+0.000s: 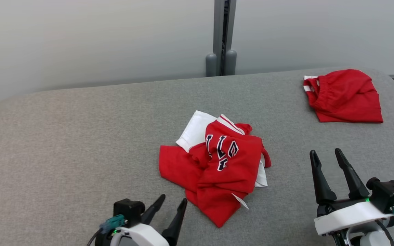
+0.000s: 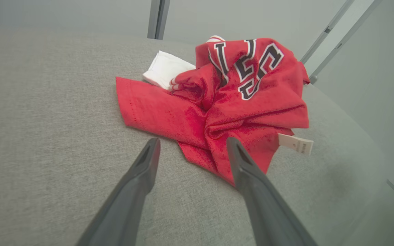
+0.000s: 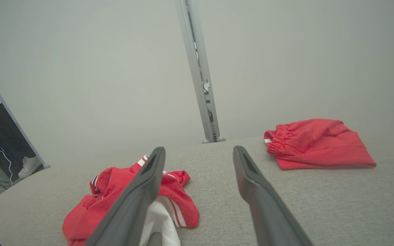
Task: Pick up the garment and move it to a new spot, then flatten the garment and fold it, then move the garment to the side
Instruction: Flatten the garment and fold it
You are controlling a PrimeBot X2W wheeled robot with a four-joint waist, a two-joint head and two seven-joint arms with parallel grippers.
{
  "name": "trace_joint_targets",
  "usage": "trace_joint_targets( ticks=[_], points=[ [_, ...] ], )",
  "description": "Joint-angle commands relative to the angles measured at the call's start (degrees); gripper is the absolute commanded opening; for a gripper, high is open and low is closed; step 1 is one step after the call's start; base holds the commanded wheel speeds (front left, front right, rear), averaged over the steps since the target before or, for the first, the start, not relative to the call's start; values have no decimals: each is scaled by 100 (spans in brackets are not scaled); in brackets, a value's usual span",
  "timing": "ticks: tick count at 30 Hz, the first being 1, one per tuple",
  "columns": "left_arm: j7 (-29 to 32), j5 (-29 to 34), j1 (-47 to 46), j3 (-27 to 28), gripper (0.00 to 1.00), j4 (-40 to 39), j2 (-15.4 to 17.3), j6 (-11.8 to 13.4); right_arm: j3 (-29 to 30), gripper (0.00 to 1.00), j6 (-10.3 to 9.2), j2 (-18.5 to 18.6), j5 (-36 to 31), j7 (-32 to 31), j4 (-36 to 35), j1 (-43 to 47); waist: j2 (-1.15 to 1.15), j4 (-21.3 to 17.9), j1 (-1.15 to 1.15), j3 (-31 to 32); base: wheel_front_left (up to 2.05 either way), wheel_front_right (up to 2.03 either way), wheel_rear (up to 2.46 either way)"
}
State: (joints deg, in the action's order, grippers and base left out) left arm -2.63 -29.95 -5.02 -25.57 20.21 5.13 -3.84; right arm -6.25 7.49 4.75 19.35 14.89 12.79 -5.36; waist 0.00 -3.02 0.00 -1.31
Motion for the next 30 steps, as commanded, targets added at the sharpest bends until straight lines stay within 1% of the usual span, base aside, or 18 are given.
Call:
trace_joint_targets(
  ticks=[1,7,11,15,20,21,22,23,24,30],
  points=[
    [41,-31,-104,-40,100,53,6,-43,14,100,2,26,-28,25,-32,-50,0,-80,0,-69,0,0,0],
    [402,-167,-435,-349,100,536,-88,-188,38,100,2,-4,-51,26,-109,-229,0,-309,0,-344,0,0,0],
    [764,-568,-587,-514,100,786,-153,-278,57,100,2,-41,-62,26,-156,-352,0,-469,0,-544,0,0,0],
    [1004,-829,-723,-611,100,1050,-184,-262,62,100,2,-86,-55,25,-189,-409,0,-620,0,-714,0,0,0],
    [1008,-1194,-882,-746,100,1120,-212,-308,95,100,2,-122,-75,25,-217,-467,0,-744,0,-844,0,0,0],
    [975,-1244,-921,-771,96,1110,-216,-313,100,100,2,-130,-77,25,-217,-472,0,-755,0,-857,0,0,0],
    [933,-1269,-952,-793,65,1104,-220,-316,108,100,2,-136,-81,25,-218,-474,0,-763,0,-867,0,0,0],
    [894,-1287,-986,-816,31,1111,-217,-322,118,100,2,-138,-84,25,-221,-473,0,-766,0,-873,0,0,0],
    [875,-1303,-1016,-834,0,1121,-214,-325,127,100,2,-142,-90,25,-222,-468,0,-763,0,-873,0,0,0],
    [809,-1296,-1019,-951,0,1073,-208,-338,166,100,2,-158,-110,25,-197,-425,0,-622,0,-786,0,0,0]
  ],
)
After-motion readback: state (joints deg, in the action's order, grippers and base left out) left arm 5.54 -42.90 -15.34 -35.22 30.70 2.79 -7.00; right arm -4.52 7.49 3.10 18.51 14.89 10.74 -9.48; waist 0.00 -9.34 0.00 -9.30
